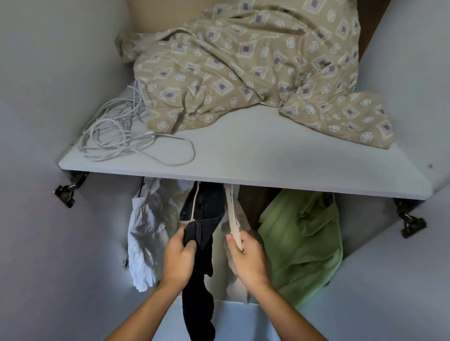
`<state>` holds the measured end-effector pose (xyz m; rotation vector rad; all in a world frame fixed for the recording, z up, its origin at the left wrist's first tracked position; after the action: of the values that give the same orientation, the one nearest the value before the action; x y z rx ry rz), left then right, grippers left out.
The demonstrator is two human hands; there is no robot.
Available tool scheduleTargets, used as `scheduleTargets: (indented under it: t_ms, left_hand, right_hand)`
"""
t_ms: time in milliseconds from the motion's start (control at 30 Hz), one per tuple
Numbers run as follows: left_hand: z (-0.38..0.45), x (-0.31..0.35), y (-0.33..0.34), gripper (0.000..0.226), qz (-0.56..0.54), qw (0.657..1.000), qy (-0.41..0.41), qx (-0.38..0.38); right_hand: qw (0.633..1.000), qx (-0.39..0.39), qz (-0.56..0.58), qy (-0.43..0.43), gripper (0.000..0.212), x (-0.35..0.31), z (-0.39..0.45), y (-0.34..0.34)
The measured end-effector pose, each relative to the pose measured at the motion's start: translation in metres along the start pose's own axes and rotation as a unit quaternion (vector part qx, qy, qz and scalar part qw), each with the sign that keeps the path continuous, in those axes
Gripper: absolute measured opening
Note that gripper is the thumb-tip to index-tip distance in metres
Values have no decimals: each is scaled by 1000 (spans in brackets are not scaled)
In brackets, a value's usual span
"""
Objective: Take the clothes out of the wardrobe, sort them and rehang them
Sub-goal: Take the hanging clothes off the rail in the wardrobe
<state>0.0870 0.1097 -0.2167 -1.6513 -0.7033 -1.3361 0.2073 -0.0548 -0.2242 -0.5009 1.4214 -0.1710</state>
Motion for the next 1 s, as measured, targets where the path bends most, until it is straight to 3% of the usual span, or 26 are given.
scheduleTargets:
  t_ms: [200,467,633,800,1000]
  left_hand:
    - [-39,-63,-56,41,52,997,-51,21]
    - [-160,-124,-137,36,125,975,-120,136]
    - [-272,-148,-184,33,121,948,-170,243]
    - [-380,-158,-220,39,94,917,-215,322]
    - [-517,-188,-265,45,83,853,-290,425]
  right_hand:
    - [999,-47,15,23,50,22,-52,34]
    - [968,-248,-1,-26,47,64,-152,68]
    - [925,-374,3,-71,47,69,-235,66]
    - [856,-506,-30,-102,49,79,-347,54]
    - [781,-601,-68,-153,49,85,-458,48]
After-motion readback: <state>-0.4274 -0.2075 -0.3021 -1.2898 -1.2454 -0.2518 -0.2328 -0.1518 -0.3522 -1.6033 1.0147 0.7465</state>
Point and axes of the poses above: each hand's wrist, its own z-axis towards the middle knuckle, its own y-axis out of the palm, x = y × z, the point moved 8 cm from there along z, towards the middle knuckle, and after that the axes turned 15 degrees about x, right-handed, at the moved point
